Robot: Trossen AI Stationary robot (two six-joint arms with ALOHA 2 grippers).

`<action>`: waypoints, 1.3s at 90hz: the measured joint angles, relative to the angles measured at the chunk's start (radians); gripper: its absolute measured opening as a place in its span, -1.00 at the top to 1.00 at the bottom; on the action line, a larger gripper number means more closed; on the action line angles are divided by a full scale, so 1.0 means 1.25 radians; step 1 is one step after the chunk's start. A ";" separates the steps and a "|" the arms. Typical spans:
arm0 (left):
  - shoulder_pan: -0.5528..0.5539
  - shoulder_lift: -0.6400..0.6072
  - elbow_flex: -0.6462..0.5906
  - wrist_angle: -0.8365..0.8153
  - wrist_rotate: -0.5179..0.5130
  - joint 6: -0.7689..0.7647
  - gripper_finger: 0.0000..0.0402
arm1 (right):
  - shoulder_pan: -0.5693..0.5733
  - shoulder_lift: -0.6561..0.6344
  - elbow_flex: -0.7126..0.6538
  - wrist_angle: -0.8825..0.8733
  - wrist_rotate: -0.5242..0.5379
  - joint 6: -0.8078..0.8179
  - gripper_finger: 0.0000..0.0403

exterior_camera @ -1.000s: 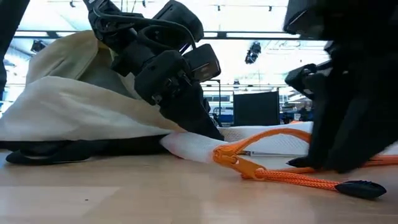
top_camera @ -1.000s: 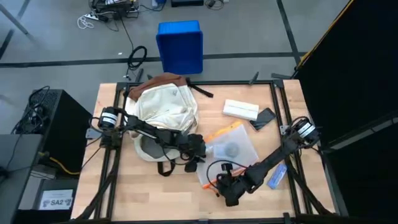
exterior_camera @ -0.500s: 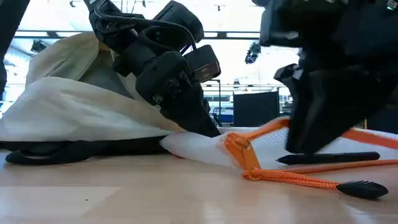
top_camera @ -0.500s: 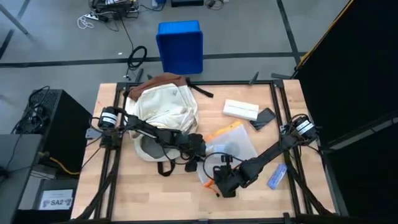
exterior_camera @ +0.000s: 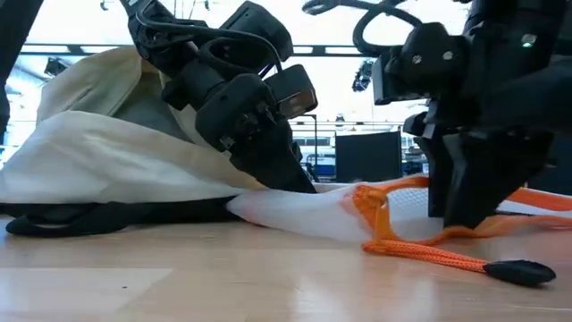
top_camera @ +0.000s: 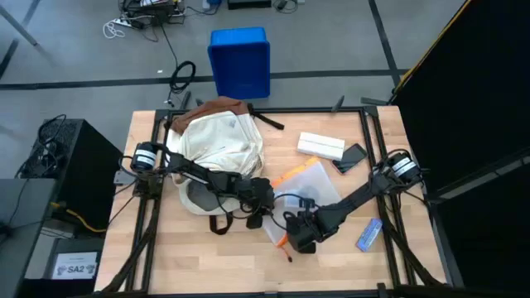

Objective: Unpack backpack
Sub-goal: Remove the black pen from the zip bag

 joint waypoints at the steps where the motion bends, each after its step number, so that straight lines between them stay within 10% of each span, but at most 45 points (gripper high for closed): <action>1: 0.000 0.000 0.000 0.000 0.000 0.000 0.61 | -0.001 0.000 0.000 -0.001 0.000 -0.001 0.65; 14: 0.000 0.000 0.000 0.001 0.001 0.000 0.61 | -0.003 0.000 0.000 -0.008 0.000 -0.023 0.94; 73: 0.000 -0.001 0.000 0.001 0.001 0.000 0.61 | 0.141 -0.026 0.141 -0.063 -0.110 -0.011 0.97; 95: 0.000 -0.001 0.000 0.000 0.001 -0.009 0.61 | 0.118 -0.031 0.256 -0.617 0.220 0.419 0.96; 117: -0.001 -0.001 0.000 -0.001 0.003 -0.014 0.61 | 0.018 -0.052 0.133 -0.620 0.108 0.506 0.90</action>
